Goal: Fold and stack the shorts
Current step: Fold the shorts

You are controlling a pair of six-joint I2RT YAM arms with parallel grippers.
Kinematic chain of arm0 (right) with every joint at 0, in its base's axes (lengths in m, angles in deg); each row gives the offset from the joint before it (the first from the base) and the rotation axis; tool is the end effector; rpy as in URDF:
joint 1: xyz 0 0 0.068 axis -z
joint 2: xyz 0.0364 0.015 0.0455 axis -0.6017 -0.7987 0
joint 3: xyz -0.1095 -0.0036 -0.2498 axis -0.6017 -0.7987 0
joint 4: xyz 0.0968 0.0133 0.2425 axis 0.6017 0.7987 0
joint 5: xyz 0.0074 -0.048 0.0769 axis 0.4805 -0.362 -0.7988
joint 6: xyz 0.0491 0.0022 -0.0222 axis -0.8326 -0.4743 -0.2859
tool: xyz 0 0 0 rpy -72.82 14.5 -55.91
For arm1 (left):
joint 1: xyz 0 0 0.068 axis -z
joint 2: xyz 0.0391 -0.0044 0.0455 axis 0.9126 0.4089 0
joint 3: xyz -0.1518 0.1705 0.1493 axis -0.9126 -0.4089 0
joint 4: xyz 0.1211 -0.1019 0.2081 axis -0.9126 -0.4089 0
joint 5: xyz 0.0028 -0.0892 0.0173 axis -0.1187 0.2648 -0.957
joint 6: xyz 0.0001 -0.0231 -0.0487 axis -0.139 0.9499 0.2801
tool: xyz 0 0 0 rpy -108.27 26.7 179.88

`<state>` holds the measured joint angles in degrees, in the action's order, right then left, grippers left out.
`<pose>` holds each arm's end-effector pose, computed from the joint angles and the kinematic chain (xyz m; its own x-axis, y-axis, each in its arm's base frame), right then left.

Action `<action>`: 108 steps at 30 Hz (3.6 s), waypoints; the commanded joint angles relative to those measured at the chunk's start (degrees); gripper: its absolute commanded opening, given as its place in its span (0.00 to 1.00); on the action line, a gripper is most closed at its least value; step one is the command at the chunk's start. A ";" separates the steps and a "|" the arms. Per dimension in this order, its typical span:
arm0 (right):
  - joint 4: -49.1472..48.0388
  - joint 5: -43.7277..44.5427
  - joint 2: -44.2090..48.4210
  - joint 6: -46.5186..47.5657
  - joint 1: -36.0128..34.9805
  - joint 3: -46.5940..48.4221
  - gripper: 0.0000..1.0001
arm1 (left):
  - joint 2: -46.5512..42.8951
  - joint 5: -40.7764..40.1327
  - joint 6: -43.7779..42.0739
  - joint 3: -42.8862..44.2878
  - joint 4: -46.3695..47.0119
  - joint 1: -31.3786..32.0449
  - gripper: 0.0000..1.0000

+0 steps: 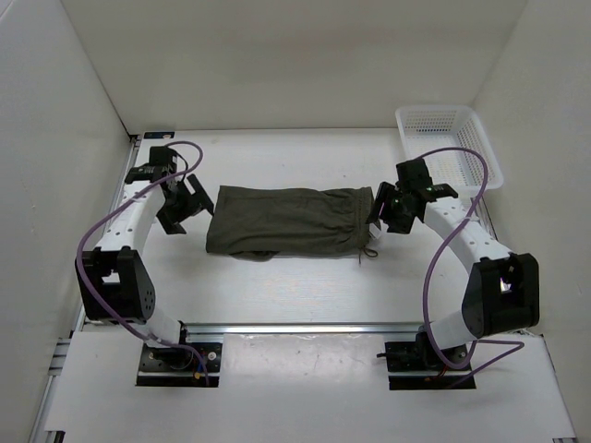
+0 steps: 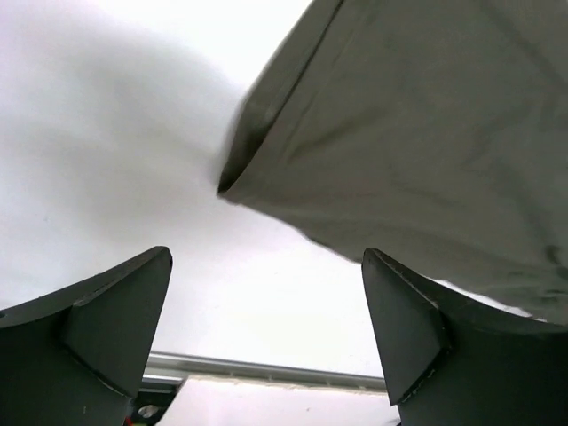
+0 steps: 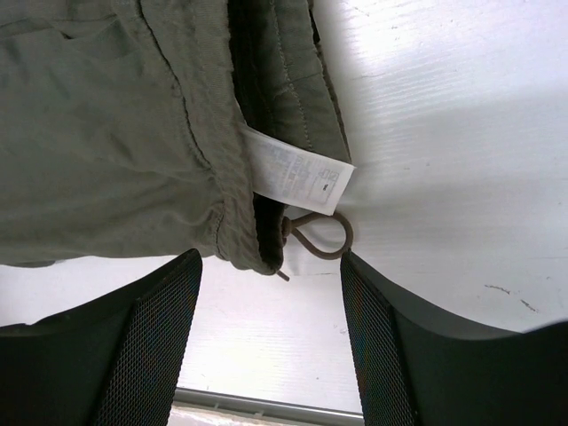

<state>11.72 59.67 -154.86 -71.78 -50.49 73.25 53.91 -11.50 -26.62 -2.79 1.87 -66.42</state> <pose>0.2932 0.0717 0.2514 -0.8253 0.3229 -0.4633 0.1934 0.9324 0.3053 0.2990 0.0006 0.2685 -0.8197 -0.5210 -0.2381 -0.4791 0.8514 -0.2135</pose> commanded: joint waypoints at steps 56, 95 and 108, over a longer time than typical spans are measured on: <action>2.50 0.29 2.75 2.24 0.31 2.12 0.70 | 22.90 -18.60 -5.98 43.03 -11.54 22.69 0.10; 2.67 3.44 1.97 6.37 -7.47 6.75 0.70 | 16.86 8.04 -4.84 43.77 -7.15 30.46 0.90; 10.68 23.39 -28.06 17.97 -33.69 38.74 0.80 | -0.45 5.64 -4.04 24.88 -9.34 4.98 0.84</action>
<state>18.67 76.12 -178.11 -57.99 -82.40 105.93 61.56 -7.26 -30.62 24.25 -7.28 -56.96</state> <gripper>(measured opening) 0.786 0.844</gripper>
